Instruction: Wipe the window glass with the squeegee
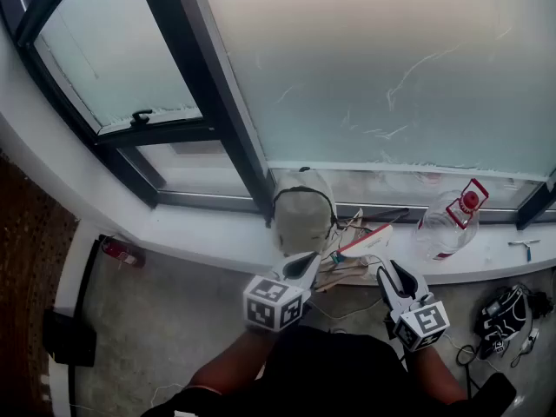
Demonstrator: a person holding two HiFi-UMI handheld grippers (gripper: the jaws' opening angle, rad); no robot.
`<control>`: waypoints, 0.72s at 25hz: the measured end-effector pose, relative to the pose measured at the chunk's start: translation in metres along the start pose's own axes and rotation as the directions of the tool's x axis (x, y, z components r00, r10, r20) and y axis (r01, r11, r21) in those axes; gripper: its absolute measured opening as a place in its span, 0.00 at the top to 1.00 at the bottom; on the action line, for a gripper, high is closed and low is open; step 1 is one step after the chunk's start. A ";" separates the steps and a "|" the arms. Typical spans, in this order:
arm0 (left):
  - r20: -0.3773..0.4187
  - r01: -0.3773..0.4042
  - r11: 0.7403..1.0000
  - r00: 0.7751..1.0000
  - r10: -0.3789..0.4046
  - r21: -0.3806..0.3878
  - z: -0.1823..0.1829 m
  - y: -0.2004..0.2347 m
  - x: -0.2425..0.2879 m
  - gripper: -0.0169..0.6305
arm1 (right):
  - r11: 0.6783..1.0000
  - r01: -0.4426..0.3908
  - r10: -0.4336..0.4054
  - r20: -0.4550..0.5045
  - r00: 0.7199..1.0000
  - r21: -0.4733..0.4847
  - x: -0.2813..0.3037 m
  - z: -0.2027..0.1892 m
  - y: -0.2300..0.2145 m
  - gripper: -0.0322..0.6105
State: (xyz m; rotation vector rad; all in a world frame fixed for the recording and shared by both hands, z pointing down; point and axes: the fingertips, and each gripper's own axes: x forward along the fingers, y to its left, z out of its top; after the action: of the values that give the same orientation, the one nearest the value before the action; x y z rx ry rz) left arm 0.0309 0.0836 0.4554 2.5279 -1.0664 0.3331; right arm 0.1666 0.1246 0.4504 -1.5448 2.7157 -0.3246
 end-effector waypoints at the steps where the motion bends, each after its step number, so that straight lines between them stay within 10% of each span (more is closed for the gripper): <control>1: 0.001 0.000 1.000 1.000 0.000 0.000 0.001 0.000 0.000 0.97 | 1.000 0.000 0.000 0.001 1.000 0.001 0.000 0.001 0.000 0.76; 18: -0.004 -0.013 1.000 1.000 0.013 -0.010 -0.004 -0.006 -0.005 0.97 | 0.995 -0.100 0.099 0.041 0.994 0.025 -0.004 0.007 0.015 0.75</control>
State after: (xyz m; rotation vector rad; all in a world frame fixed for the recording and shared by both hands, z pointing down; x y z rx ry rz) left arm 0.0321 0.0922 0.4559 2.5114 -1.0805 0.3345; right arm 0.1563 0.1343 0.4404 -1.3887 2.7333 -0.3238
